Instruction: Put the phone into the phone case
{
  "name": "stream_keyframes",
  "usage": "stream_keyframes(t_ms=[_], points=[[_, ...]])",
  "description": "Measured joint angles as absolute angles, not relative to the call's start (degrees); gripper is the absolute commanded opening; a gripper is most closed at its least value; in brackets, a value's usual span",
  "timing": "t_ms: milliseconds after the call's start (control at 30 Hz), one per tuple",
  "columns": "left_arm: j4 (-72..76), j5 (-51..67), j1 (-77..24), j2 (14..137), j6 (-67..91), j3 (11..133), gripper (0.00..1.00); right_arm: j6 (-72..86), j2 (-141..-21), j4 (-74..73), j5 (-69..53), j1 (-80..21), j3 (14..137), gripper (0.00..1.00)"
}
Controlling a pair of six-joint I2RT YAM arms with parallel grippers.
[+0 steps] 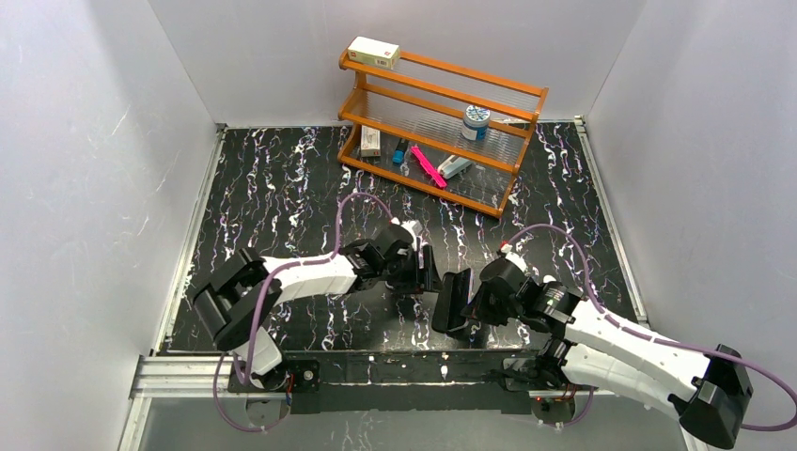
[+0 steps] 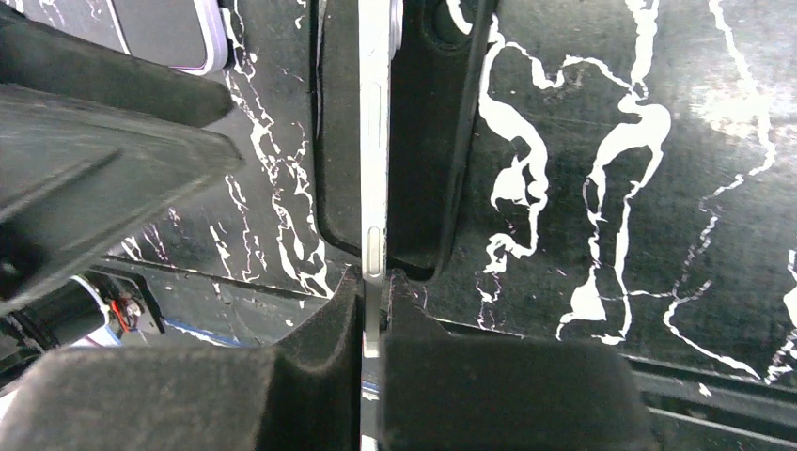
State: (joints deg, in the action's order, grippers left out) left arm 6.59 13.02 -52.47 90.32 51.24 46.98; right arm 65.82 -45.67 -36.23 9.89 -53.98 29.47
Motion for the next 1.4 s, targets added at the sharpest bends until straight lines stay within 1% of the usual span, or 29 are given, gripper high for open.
stream_keyframes(t_ms=[233, 567, 700, 833, 967, 1100, 1233, 1400], points=[[9.47, 11.31, -54.74, 94.00, 51.90, 47.40, 0.52, 66.06, -44.93, -29.23, 7.73, -53.95, 25.43, 0.01], [12.08, 10.94, -54.89, 95.74, 52.58, 46.09, 0.47, 67.07, -44.99, -24.86, 5.89, -53.71, 23.42, 0.01], [13.37, 11.40, -55.13, 96.33, 53.06, 44.99, 0.45, 68.29, -44.93, -24.69, 5.87, -53.65, 23.03, 0.09], [14.79, 12.05, -55.68, 96.33, 53.80, 44.16, 0.44, 69.84, -44.88, -23.88, 5.78, -53.63, 22.15, 0.13], [17.52, 13.17, -56.75, 96.01, 55.37, 42.17, 0.41, 70.96, -45.17, -22.74, 5.23, -53.58, 21.43, 0.22], [20.40, 13.43, -57.74, 95.31, 57.67, 39.92, 0.39, 71.46, -45.84, -22.28, 5.04, -53.23, 20.05, 0.25], [22.11, 12.75, -57.98, 94.91, 59.29, 38.61, 0.37, 71.83, -46.52, -22.35, 4.97, -53.01, 19.77, 0.30], [22.31, 12.27, -58.28, 94.83, 60.34, 38.33, 0.34, 71.94, -46.87, -22.37, 5.08, -52.95, 18.85, 0.31]])
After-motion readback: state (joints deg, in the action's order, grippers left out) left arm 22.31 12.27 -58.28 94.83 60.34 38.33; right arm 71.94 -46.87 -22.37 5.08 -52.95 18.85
